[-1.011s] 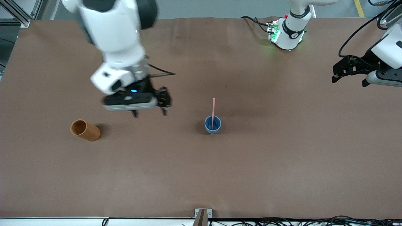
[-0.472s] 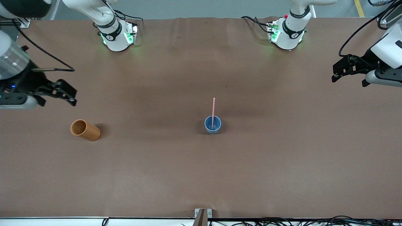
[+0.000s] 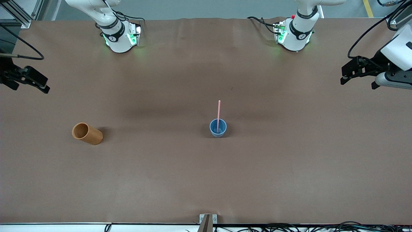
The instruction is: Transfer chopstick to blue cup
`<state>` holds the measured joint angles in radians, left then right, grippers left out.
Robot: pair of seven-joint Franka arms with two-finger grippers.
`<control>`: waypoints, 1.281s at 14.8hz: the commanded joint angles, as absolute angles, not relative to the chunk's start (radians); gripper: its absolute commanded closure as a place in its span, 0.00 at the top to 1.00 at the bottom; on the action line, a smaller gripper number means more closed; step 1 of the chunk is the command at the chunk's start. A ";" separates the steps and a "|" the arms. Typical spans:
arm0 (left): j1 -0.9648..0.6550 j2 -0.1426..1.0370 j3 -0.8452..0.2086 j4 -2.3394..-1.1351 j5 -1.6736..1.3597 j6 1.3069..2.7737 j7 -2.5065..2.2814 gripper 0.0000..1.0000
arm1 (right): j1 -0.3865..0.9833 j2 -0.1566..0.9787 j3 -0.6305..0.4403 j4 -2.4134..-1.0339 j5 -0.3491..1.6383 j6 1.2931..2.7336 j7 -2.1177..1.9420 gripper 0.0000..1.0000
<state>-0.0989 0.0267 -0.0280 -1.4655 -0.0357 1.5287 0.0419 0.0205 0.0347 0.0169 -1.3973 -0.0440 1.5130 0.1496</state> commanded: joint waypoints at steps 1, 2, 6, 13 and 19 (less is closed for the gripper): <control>-0.092 0.040 -0.029 -1.433 -0.044 1.511 0.060 1.00 | -0.012 0.015 0.032 -1.399 -0.032 1.500 0.069 1.00; -0.092 0.040 -0.029 -1.430 -0.041 1.511 0.061 1.00 | -0.017 0.015 0.031 -1.390 -0.037 1.500 0.052 1.00; -0.092 0.041 -0.029 -1.428 -0.043 1.509 0.052 1.00 | -0.031 0.032 0.032 -1.328 -0.035 1.437 0.038 1.00; -0.092 0.041 -0.026 -1.427 -0.040 1.509 0.061 1.00 | -0.025 0.008 0.032 -1.365 -0.028 1.371 0.017 1.00; -0.092 0.041 -0.026 -1.427 -0.038 1.509 0.061 1.00 | -0.026 0.009 0.038 -1.348 -0.025 1.361 0.005 1.00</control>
<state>-0.0988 0.0277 -0.0250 -1.4591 -0.0357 1.5288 0.0419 -0.0092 0.0247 0.0234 -1.3464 -0.0440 1.3758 0.0231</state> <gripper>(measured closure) 0.000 0.000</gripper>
